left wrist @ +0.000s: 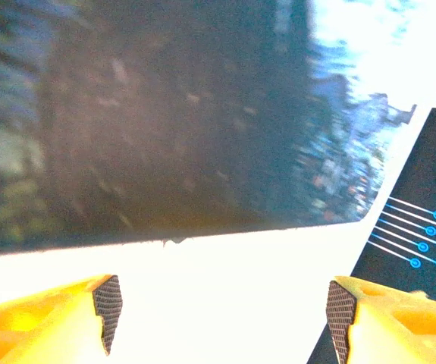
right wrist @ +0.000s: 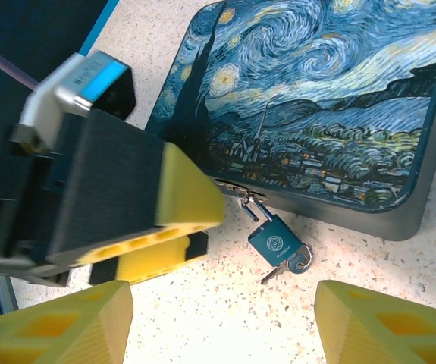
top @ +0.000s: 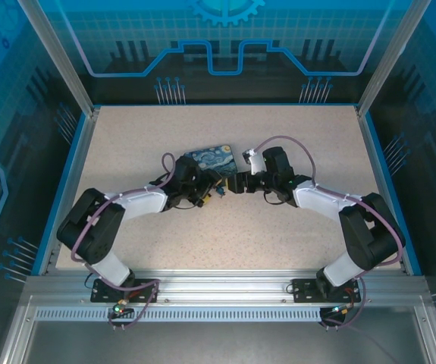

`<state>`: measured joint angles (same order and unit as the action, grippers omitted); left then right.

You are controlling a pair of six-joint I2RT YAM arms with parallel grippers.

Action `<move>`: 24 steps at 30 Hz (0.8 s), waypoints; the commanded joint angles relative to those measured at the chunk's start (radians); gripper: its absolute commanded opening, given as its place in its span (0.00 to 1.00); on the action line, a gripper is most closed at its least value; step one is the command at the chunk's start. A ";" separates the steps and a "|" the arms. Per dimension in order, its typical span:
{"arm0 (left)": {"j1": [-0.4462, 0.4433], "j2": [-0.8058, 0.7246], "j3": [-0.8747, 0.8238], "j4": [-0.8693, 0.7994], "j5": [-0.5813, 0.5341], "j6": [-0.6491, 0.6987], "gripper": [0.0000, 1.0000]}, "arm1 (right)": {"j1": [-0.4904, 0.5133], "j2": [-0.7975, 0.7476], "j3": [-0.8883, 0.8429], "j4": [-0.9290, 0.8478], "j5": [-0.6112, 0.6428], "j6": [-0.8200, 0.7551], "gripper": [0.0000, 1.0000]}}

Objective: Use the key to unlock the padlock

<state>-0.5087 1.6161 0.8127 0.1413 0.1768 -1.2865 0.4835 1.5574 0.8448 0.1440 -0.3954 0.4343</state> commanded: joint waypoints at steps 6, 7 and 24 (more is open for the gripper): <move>0.016 -0.134 0.046 -0.142 -0.075 0.158 0.78 | 0.016 0.001 -0.001 0.012 0.020 0.020 0.66; 0.022 -0.137 0.058 -0.155 -0.083 0.173 0.78 | 0.021 0.003 -0.007 0.012 0.029 0.022 0.66; 0.111 -0.076 0.229 -0.151 -0.107 0.289 0.83 | 0.191 0.134 0.097 -0.172 0.364 -0.168 0.64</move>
<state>-0.4171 1.5192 1.0210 0.0051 0.0677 -1.0172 0.6445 1.6619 0.8848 0.0292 -0.1307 0.3424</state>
